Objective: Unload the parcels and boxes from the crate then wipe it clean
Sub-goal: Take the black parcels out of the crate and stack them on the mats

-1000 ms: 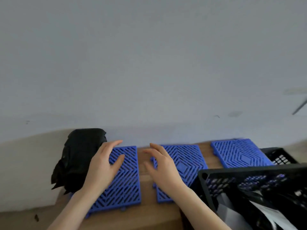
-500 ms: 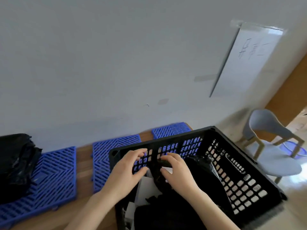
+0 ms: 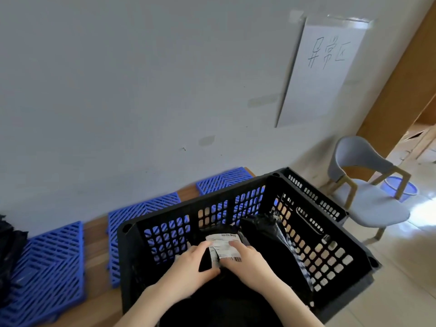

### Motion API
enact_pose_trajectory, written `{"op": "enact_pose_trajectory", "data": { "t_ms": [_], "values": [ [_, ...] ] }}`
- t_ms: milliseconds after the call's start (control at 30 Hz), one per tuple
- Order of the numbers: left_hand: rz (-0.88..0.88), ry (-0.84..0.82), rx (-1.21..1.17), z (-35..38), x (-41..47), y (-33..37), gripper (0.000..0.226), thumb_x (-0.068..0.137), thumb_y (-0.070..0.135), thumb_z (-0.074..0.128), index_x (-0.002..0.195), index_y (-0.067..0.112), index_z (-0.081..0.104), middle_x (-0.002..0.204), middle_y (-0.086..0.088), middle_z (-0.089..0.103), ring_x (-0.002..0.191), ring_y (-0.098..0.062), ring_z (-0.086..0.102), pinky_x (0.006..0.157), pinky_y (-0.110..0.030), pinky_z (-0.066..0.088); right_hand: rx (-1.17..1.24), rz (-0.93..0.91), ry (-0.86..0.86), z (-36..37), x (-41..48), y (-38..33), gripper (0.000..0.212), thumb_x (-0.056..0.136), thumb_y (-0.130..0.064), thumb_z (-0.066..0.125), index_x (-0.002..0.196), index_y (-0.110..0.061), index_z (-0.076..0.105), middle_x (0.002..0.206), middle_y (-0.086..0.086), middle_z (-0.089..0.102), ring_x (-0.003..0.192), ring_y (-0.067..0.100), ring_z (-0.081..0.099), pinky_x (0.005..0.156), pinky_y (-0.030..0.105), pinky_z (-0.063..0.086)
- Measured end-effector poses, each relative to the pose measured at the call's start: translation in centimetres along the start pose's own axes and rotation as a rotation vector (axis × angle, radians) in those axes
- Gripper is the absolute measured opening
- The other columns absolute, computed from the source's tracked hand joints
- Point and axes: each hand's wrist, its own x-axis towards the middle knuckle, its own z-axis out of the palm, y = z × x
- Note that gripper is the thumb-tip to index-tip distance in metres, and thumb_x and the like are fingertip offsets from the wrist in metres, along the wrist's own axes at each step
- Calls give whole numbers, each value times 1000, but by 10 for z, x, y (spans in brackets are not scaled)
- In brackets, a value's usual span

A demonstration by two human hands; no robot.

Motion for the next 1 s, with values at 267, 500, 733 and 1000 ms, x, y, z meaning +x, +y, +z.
{"op": "enact_pose_trajectory", "data": {
  "t_ms": [267,500,733,1000],
  "values": [
    [102,127,-133,-6,-13,7,70,81,40,76,141,39,41,132,18,46,121,8,43,104,-13,33,112,-177,242,-5,-14,-7,67,75,-43,72,136,-31,49,144,-9,35,128,11,40,106,28,36],
    [274,387,-195,-23,-37,28,69,74,34,82,132,45,47,129,29,45,121,21,37,97,-1,31,182,-372,556,-20,-47,-30,61,70,-33,80,127,-33,59,146,-13,35,127,9,34,103,20,27],
    [371,566,-268,-65,-64,35,67,74,28,82,131,41,50,136,21,47,129,6,42,105,-9,34,263,-501,670,-30,-68,-82,62,69,-28,82,127,-34,60,147,-14,34,132,5,30,104,24,29],
    [207,722,-313,-136,-118,-59,67,73,27,83,132,37,53,137,20,47,129,2,45,108,-32,43,272,-656,504,42,-51,-195,58,73,-35,78,128,-37,58,147,-20,30,133,3,28,105,26,31]
  ]
}}
